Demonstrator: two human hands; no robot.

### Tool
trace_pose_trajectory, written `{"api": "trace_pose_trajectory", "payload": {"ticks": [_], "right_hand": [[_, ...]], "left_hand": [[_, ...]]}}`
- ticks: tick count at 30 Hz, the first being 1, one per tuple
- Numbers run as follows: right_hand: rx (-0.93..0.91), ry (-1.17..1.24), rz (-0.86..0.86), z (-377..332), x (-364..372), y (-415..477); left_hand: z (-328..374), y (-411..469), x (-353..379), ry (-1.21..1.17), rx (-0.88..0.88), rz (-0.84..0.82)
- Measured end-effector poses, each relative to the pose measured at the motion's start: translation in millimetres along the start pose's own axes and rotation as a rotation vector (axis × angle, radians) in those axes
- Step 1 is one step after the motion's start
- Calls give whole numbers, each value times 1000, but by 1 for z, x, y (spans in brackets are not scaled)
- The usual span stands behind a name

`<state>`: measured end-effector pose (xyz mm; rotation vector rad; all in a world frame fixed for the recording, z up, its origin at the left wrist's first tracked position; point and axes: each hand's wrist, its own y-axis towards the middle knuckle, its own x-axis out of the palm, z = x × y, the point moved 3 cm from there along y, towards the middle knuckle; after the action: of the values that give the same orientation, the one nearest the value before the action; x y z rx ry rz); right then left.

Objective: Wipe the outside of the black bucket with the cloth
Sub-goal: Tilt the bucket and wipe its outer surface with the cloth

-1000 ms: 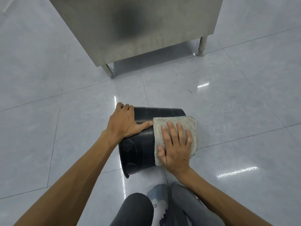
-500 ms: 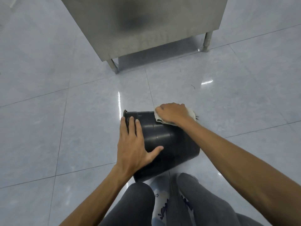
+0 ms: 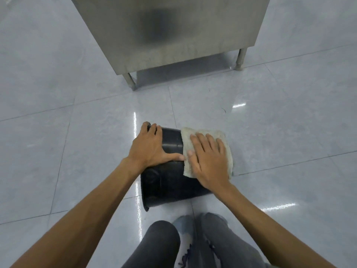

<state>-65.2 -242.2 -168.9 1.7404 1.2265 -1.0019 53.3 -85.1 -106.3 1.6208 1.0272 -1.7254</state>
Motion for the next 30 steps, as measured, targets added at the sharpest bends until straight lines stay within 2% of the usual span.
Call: {"api": "trace_pose_trajectory", "payload": {"ticks": [3,8,10,12,16,17,20,22,26,30], "right_hand": [[68,-32,24,-6,3,-20],[-47,-87,-62,-25,0,-18],[-33,-75,-98,-35,-1,-4],[-3,-22,-183,-43,1,21],[17,141,-475,-50,13,71],[10,129,-485,-51,14,75],[-107,21,-346,-52,9,53],[-181,31,-315,-58,3,18],[-190,109,-182,-66,-2,-41],[-151,43,-205,-63,0,-16]], "left_hand": [[2,-6,-5,-47,53,1],[9,-50,9,-77,66,101],[11,-68,17,-99,54,115],[15,-83,21,-117,30,114],[16,-89,19,-280,-46,173],[14,-85,18,-330,-61,189],[11,-73,14,-366,-49,236],[8,-65,14,-369,-41,249],[6,-69,19,-363,-73,209],[12,-91,25,-317,-66,192]]}}
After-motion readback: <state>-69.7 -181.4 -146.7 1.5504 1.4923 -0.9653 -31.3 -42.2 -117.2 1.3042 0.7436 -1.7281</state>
